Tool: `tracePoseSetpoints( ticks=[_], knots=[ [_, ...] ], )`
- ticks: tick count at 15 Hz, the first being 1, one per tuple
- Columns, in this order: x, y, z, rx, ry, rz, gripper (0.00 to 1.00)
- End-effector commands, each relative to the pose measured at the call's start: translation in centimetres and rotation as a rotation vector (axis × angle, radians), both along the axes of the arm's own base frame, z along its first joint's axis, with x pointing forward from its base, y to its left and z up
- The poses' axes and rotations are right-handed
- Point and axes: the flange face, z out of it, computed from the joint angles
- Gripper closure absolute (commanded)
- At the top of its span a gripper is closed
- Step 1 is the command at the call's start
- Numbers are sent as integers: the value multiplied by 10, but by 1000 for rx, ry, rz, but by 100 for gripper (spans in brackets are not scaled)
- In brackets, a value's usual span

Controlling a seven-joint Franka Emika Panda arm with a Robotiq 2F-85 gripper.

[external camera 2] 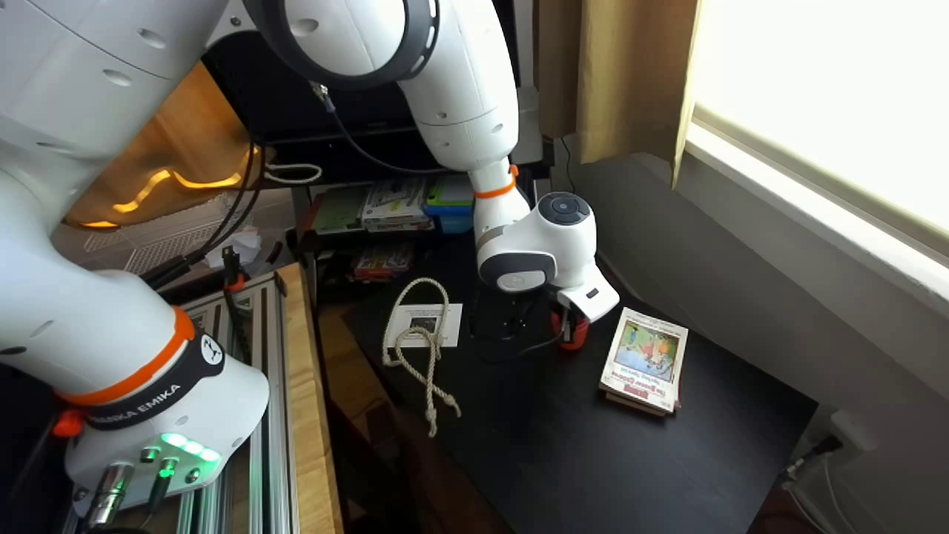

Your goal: Stack the cups, then turn them upside down

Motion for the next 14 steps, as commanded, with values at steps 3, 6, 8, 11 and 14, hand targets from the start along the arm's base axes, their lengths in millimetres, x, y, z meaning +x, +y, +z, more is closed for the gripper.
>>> tracePoseSetpoints(
  ticks=[3,6,8,11,14],
  knots=[
    [-11,25,4,-170,-4,9,98],
    [-9,35,1,-217,-27,11,98],
    [-9,39,-4,-248,-48,7,98],
    [-9,33,-13,-315,-78,-2,98],
    [-9,27,-17,-379,-112,-6,98]
  ],
)
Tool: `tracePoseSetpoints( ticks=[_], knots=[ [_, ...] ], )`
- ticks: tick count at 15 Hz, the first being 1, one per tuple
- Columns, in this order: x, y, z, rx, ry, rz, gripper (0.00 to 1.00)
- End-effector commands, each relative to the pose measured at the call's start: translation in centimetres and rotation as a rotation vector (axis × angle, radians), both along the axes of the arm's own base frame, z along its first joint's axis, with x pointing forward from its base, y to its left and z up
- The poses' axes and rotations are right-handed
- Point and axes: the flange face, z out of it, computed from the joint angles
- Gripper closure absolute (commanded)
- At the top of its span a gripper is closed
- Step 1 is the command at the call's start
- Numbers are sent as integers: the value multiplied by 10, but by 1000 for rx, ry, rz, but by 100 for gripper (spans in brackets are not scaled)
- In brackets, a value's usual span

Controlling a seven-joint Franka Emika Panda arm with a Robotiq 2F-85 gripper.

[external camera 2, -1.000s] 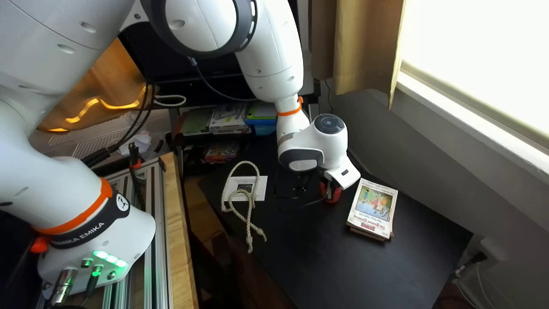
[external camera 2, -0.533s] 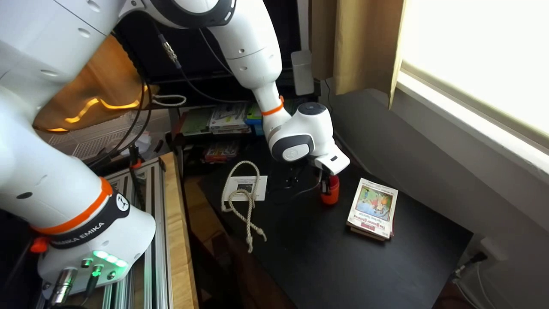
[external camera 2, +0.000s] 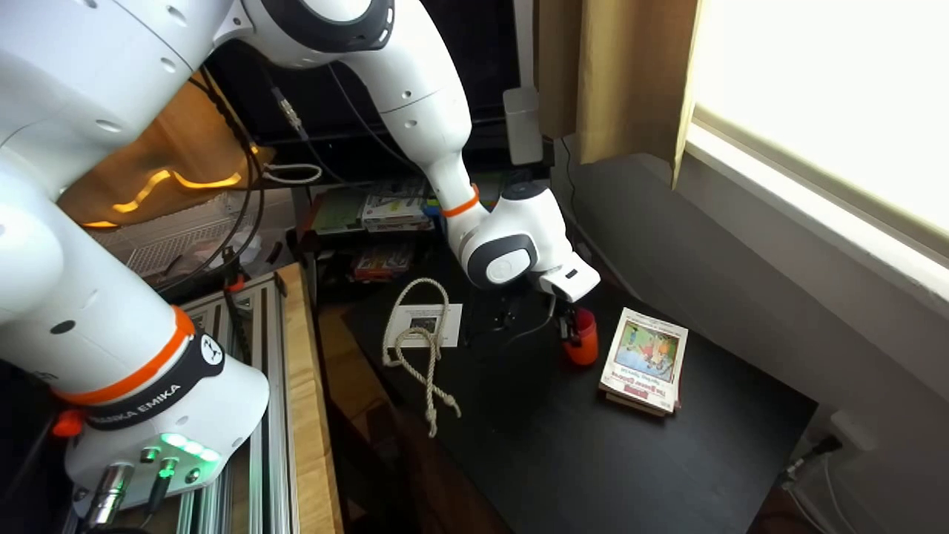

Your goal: Stack the cups, then turn them upside down

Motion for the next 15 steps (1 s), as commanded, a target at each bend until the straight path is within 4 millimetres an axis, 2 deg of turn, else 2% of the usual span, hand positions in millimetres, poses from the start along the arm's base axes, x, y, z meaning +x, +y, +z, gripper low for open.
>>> tracePoseSetpoints(
  ticks=[1,4,5,7,15],
  knots=[
    [-1,-3,-11,-85,-64,-6,98],
    [-2,-4,-19,-111,-75,-12,98],
    [-3,-4,-21,-115,-65,-17,69],
    [-5,-3,-24,-114,-61,-22,61],
    [-10,0,-28,-89,-20,-43,1]
  ],
)
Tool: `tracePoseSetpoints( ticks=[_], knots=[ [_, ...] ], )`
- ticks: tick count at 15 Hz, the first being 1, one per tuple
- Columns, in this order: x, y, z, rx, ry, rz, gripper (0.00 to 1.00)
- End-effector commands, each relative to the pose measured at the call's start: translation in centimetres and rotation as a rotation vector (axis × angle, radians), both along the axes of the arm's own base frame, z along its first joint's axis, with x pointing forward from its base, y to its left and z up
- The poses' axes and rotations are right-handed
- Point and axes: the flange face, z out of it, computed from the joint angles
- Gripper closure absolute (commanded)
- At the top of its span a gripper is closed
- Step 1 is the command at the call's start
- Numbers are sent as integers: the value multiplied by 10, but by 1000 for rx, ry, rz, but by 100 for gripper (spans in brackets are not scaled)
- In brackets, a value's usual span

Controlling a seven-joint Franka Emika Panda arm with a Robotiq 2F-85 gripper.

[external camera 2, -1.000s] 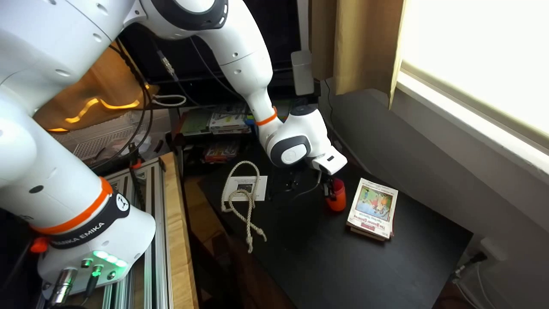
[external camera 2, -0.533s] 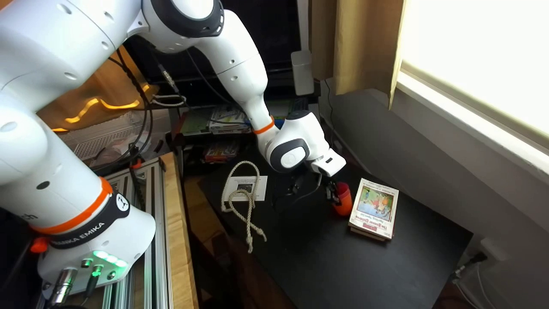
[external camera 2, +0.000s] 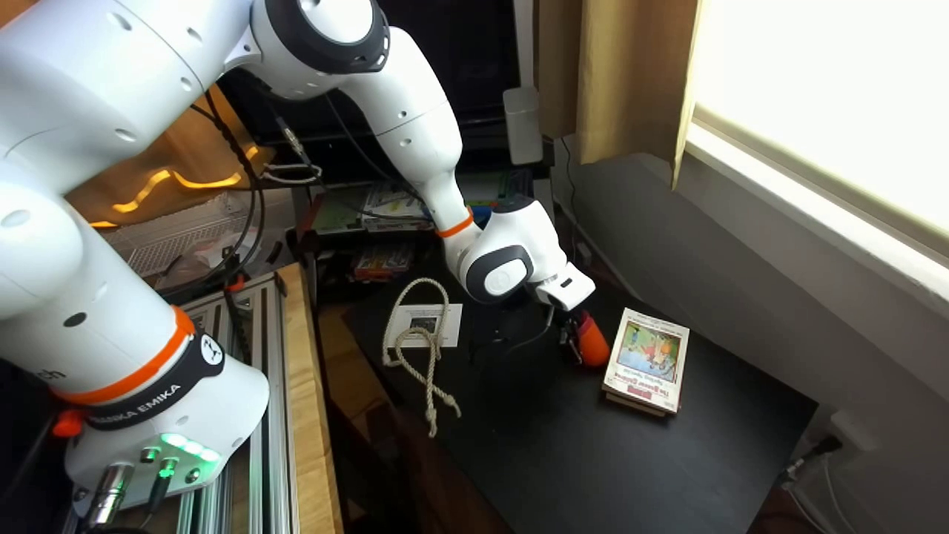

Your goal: Stack the cups, then turn them upside down

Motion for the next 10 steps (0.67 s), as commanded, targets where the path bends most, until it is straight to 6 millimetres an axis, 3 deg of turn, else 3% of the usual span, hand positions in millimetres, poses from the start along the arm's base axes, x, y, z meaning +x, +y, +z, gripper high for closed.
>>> tracePoseSetpoints(
  ticks=[1,10],
  knots=[
    [-6,4,-7,15,37,-29,0],
    [-15,13,-15,94,149,-56,0]
  ],
)
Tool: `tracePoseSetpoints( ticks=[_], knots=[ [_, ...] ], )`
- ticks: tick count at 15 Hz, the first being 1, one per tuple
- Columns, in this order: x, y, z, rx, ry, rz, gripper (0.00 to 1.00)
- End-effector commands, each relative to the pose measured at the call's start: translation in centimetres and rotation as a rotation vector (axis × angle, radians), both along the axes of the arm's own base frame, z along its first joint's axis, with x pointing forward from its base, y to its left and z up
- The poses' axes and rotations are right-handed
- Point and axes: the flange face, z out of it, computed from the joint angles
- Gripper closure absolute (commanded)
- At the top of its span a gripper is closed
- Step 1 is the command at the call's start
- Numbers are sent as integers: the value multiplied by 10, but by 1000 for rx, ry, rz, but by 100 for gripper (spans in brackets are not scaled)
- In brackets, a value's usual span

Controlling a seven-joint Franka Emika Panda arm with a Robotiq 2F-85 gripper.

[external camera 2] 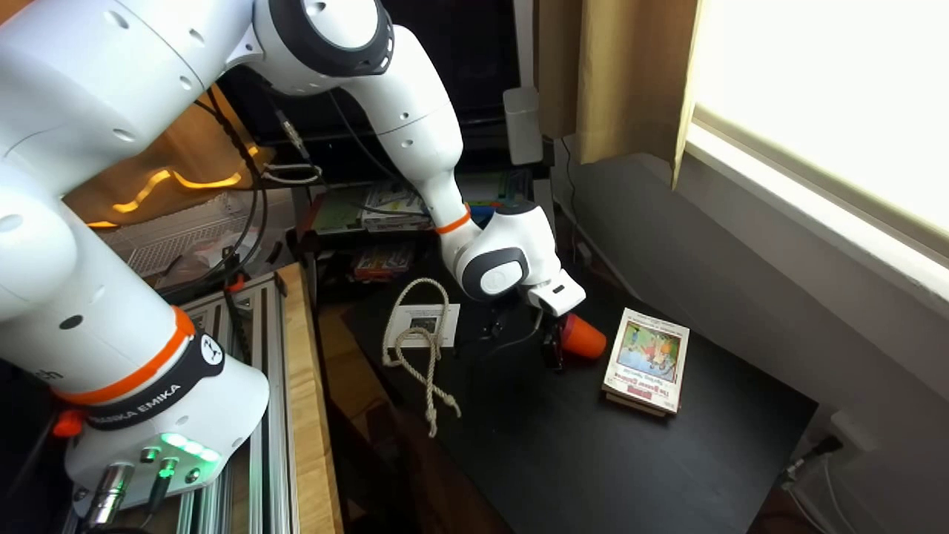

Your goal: Stack the cups, then turn them upside down

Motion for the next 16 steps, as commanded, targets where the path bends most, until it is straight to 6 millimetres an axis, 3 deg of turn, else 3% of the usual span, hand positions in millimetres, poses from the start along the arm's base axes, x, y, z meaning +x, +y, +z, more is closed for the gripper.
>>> tracePoseSetpoints(
  ticks=[1,10,16],
  knots=[
    [-2,1,2,47,58,-26,0],
    [-4,8,8,173,180,-54,0],
    [23,6,63,294,108,53,0]
  ],
)
